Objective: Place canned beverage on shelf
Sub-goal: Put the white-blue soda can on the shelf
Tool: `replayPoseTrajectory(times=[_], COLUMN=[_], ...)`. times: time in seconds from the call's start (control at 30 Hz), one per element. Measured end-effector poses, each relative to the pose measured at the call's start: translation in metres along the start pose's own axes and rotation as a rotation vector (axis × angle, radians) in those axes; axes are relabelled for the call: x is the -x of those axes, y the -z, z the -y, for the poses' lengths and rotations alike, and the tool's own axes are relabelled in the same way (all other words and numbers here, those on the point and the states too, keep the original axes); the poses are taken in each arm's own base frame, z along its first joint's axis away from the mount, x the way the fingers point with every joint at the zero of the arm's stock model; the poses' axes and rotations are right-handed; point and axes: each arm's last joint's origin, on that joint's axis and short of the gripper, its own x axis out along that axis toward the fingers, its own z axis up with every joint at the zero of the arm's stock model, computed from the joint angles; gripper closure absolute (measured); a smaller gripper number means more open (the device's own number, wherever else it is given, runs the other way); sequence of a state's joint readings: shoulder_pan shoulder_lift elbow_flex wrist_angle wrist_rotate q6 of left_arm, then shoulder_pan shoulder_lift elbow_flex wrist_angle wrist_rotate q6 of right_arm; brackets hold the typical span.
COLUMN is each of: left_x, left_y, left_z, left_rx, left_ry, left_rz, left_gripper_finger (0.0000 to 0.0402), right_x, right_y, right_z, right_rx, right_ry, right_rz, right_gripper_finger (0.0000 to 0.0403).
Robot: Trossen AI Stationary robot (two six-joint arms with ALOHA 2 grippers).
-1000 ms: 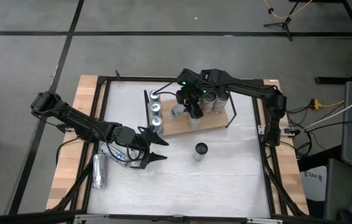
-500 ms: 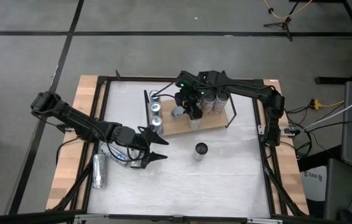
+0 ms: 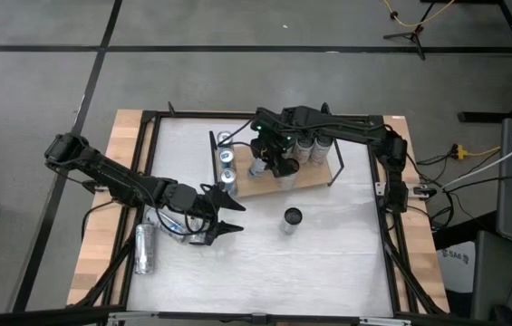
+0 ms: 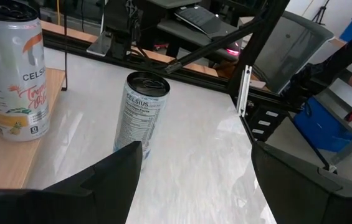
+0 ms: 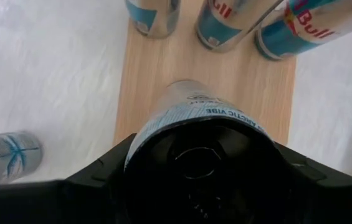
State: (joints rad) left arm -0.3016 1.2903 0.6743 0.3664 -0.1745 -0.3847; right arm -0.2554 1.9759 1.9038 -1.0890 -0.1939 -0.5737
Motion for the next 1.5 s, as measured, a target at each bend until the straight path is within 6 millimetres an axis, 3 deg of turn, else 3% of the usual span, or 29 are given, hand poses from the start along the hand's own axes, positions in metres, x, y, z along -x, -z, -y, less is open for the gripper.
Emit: replayPoseTrajectory(times=[0.6,0.97,1.5], left_x=[0.0000,0.0000,0.0000], left_y=[0.0000,0.0000,0.0000], left_z=[0.0000,0.0000,0.0000], left_rx=[0.000,0.000,-0.001], left_ry=[0.000,0.000,0.000], left_rz=[0.000,0.000,0.000], left_gripper_finger=[0.0105,0.0105,0.0105], right_x=[-0.0071,-0.0093,-0.0093], right_y=[-0.0032,-0.0032,-0.0030], right_z=[0.0039,0.0044,0.0044], right_rx=[0.007,0.006,0.006], right_ry=[0.015,0.013,0.014], right_rz=[0.025,0.020,0.018], right_gripper_finger=[0.0154,0.0118,0.0119])
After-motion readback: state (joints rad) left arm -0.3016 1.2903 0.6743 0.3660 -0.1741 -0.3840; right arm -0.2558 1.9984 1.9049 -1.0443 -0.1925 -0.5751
